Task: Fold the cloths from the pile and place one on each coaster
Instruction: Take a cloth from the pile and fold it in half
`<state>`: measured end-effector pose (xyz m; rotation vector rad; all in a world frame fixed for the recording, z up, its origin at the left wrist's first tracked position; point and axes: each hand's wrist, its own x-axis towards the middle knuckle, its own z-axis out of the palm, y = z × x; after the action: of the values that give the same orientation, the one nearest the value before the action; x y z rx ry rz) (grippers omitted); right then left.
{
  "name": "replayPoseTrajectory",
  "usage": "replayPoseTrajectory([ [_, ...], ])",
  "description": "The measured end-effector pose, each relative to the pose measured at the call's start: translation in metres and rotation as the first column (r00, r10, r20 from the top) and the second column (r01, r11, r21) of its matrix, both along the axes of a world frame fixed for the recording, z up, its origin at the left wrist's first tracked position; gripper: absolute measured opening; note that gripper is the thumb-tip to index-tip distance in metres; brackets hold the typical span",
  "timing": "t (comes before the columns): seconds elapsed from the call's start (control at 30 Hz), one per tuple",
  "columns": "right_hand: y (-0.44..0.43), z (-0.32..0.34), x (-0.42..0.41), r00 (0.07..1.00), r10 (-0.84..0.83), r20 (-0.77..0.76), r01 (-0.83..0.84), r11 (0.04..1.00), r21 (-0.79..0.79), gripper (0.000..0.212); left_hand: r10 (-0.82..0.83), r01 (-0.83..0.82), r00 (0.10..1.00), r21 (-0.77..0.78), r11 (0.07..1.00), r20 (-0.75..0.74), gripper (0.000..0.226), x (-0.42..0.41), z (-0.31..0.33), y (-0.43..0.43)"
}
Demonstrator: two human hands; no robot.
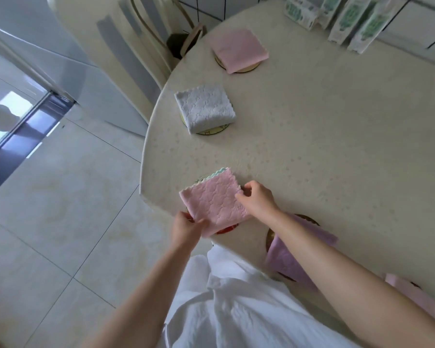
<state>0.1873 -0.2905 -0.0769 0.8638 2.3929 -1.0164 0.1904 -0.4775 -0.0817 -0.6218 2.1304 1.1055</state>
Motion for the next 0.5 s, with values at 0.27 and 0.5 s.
replayPoseTrajectory([
  [0.27,-0.001,0.000,-0.019,0.994,0.033,0.108,-0.027,0.998,-0.060,0.041,-0.139,0.123,0.989,-0.263,0.957,-0.043,0.029,-0.010,0.006,0.009],
  [0.5,-0.002,0.005,-0.020,0.999,0.001,0.050,0.009,0.978,-0.209,0.029,0.178,-0.200,0.972,0.141,0.970,0.155,0.033,-0.018,0.006,-0.007],
])
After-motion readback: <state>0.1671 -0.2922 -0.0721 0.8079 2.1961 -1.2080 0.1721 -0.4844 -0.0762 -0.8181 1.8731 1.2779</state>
